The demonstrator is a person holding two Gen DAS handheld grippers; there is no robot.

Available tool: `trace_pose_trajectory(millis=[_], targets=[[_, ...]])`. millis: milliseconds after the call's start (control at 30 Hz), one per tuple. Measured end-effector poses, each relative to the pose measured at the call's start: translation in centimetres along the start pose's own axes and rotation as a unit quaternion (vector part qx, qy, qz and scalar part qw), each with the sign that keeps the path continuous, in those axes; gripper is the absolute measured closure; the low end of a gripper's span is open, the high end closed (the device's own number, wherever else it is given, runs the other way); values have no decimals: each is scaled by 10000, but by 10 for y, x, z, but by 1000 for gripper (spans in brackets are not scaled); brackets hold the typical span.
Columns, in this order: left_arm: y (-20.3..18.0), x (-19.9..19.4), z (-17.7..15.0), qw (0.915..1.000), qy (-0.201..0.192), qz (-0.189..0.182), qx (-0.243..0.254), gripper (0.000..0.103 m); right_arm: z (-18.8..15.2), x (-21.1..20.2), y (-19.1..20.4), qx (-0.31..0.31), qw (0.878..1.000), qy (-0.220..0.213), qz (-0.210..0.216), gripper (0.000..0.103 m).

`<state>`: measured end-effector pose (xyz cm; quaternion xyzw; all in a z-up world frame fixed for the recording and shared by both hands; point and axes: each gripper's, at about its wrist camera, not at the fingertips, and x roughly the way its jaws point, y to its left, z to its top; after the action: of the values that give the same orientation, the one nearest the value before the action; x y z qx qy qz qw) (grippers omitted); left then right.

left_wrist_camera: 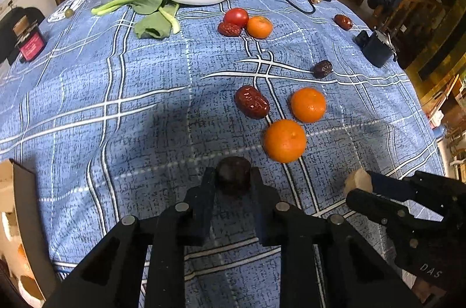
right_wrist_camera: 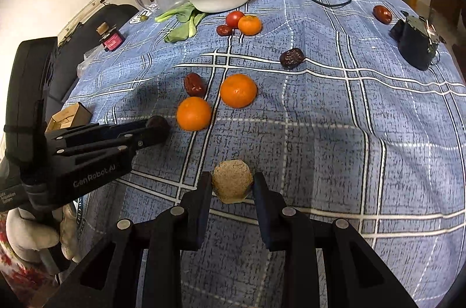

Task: Organize fruits
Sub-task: 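Grasp a dark date with the left tool while the right tool grasps the beige bun, then carry the date and bun into the box and open both tools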

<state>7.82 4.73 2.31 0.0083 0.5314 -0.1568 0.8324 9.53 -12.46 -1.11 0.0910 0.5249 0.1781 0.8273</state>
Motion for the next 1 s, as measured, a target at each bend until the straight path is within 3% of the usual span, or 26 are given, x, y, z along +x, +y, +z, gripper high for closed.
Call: trace_pose_trajectory(millis=[200, 433, 567, 667, 867, 1000], targets=[[22, -25, -17, 9985, -139, -177, -500, 82, 1, -4, 24, -117, 9998, -19, 156, 73], [81, -95, -58, 9877, -592, -340, -1409, 81, 8, -5, 91, -528, 9968, -18, 602, 72], [129, -137, -93, 9785, -809, -61, -1896, 81, 8, -2, 148, -875, 9913, 60, 983, 72], [166, -161, -127, 9719, -794, 412, -2177, 81, 0, 3, 191, -1158, 9847, 184, 1287, 72], [224, -176, -183, 9569, -464, 1039, -2671, 81, -28, 23, 269, -1750, 9688, 593, 1650, 72], [247, -176, -201, 9519, -331, 1161, -2816, 81, -47, 40, 305, -2024, 9612, 812, 1692, 71]])
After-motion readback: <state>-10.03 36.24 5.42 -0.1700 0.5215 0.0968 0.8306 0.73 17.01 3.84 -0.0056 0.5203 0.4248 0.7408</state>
